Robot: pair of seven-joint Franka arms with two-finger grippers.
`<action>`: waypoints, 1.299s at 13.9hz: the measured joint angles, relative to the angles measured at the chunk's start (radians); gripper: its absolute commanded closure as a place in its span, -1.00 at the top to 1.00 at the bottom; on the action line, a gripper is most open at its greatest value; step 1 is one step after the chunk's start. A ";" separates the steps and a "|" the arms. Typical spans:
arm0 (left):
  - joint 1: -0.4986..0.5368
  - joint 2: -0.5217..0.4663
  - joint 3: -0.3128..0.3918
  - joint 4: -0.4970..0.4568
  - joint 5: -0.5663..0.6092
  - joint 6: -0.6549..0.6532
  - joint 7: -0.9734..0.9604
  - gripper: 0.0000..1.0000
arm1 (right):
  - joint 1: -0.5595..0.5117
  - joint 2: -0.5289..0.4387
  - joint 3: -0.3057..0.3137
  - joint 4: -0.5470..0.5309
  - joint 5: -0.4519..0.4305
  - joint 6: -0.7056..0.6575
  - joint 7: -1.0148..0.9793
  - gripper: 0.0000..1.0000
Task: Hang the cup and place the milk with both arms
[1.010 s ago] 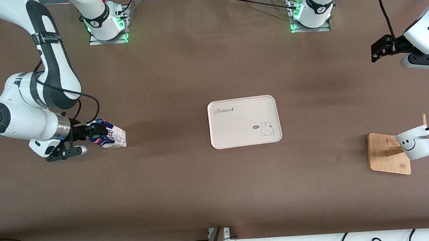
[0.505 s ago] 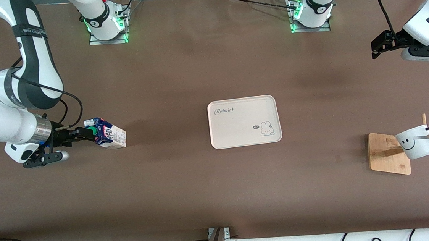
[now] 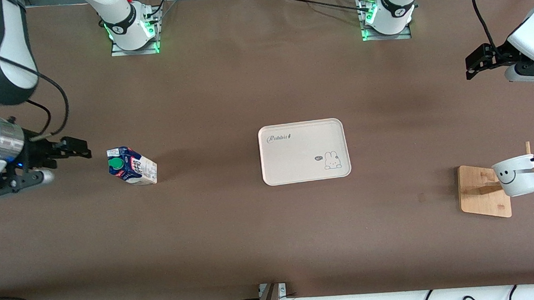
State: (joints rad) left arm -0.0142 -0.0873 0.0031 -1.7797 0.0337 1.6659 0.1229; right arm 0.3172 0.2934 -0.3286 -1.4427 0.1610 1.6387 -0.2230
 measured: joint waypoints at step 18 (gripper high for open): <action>-0.006 0.003 -0.001 0.017 -0.012 0.012 -0.140 1.00 | 0.031 -0.211 0.014 -0.179 -0.130 0.039 0.022 1.00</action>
State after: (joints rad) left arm -0.0203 -0.0843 0.0017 -1.7631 0.0219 1.6776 -0.0169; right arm 0.3480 0.0824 -0.3141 -1.6214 0.0311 1.6777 -0.2008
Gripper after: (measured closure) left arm 0.000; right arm 0.000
